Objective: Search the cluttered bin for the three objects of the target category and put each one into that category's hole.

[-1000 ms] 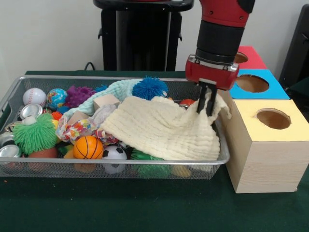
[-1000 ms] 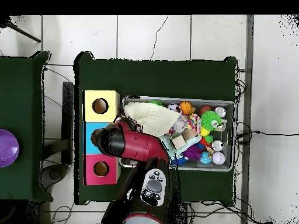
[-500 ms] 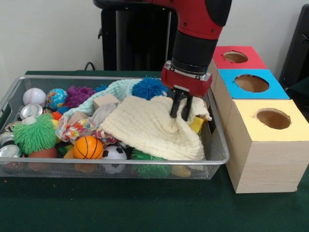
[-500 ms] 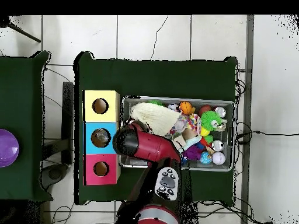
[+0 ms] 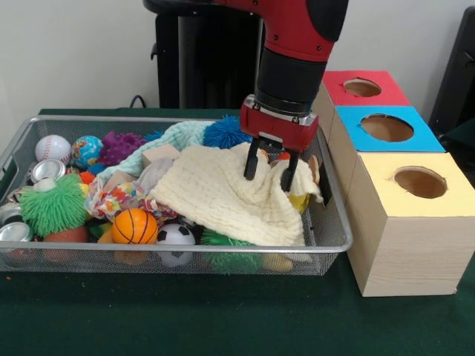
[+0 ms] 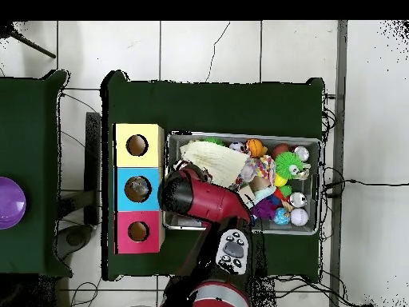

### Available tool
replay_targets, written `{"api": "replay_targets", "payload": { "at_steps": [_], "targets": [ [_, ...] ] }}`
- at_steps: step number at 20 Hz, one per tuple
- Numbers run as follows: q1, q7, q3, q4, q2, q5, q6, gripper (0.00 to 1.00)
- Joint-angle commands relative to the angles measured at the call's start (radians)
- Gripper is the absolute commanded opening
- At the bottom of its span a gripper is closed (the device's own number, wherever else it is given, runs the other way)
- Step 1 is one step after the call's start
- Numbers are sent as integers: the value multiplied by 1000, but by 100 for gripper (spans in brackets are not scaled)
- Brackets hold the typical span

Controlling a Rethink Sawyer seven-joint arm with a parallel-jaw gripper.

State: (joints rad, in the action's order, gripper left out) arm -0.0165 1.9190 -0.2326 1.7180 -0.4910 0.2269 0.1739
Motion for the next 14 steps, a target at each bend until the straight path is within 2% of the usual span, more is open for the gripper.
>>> {"api": "replay_targets", "payload": {
  "at_steps": [1, 5, 8, 11, 14],
  "targets": [
    [16, 137, 35, 41, -1, -28, -13, 100],
    [26, 97, 45, 45, -106, -25, 129, 100],
    [65, 53, 82, 31, -166, -21, 233, 100],
    [82, 29, 89, 36, -206, -30, 282, 100],
    [79, 21, 62, 27, -237, -49, 327, 100]
  ]
}}
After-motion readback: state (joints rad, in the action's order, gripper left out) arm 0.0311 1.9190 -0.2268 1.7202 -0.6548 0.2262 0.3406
